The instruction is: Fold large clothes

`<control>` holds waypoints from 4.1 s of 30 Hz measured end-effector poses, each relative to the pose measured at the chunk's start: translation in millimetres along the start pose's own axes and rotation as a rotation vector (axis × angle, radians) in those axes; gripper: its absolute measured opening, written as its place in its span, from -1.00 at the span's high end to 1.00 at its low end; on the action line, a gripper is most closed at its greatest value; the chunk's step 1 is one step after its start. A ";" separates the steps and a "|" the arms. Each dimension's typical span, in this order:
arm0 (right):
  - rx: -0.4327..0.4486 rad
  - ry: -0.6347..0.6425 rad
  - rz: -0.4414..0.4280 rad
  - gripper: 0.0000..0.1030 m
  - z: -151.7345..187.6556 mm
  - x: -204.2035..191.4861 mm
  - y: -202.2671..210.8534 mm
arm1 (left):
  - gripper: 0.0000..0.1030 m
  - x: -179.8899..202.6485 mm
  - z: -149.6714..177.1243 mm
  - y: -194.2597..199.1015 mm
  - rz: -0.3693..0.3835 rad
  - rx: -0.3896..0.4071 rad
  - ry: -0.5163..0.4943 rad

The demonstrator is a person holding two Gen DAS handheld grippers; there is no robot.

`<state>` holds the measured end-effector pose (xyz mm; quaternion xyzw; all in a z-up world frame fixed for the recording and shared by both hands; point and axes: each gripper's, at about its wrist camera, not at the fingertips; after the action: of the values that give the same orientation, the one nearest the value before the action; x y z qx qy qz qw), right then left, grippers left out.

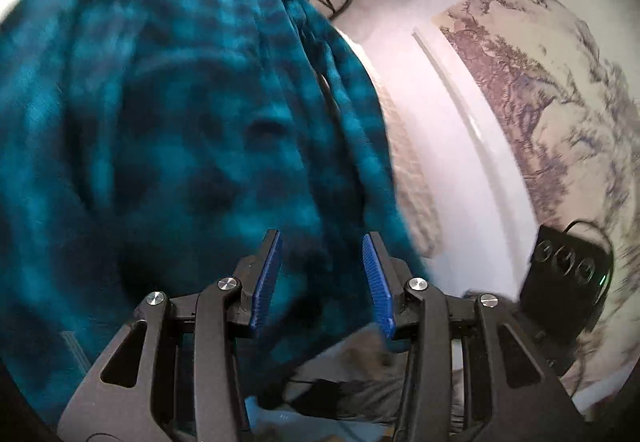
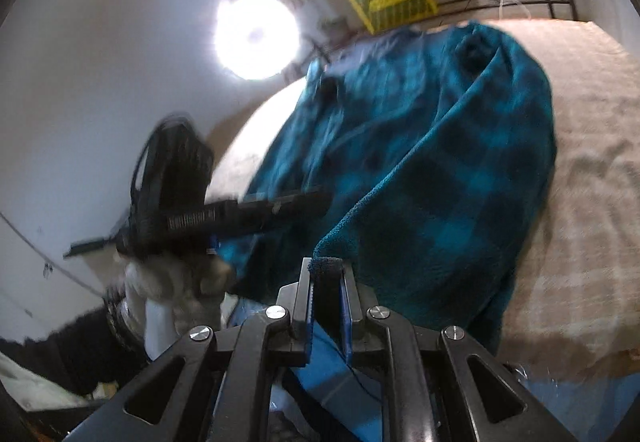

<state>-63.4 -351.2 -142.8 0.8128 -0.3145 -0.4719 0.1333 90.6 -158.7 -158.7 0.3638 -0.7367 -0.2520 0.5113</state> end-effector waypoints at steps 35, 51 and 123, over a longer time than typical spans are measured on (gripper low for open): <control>-0.130 0.030 0.342 0.15 -202.1 89.0 -37.0 | 1.00 73.2 14.2 -8.4 0.054 0.116 -0.248; -0.077 -0.012 0.628 0.10 -301.6 173.8 -95.0 | 1.00 69.3 14.2 -18.7 0.087 0.080 -0.233; -0.058 0.150 0.542 0.37 -369.1 167.1 -243.3 | 1.00 -0.9 27.2 -21.0 -0.068 0.009 -0.112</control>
<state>404.1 -300.6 -190.3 0.7276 -0.4961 -0.3664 0.3006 71.2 -170.8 -184.3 0.3764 -0.7524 -0.2860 0.4587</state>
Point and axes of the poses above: each gripper's, at about its wrist camera, not at the fingertips, and y roughly against the way its jaws point, x to its right, z to its underside, and after that the axes turned 15 degrees about -z, right-handed
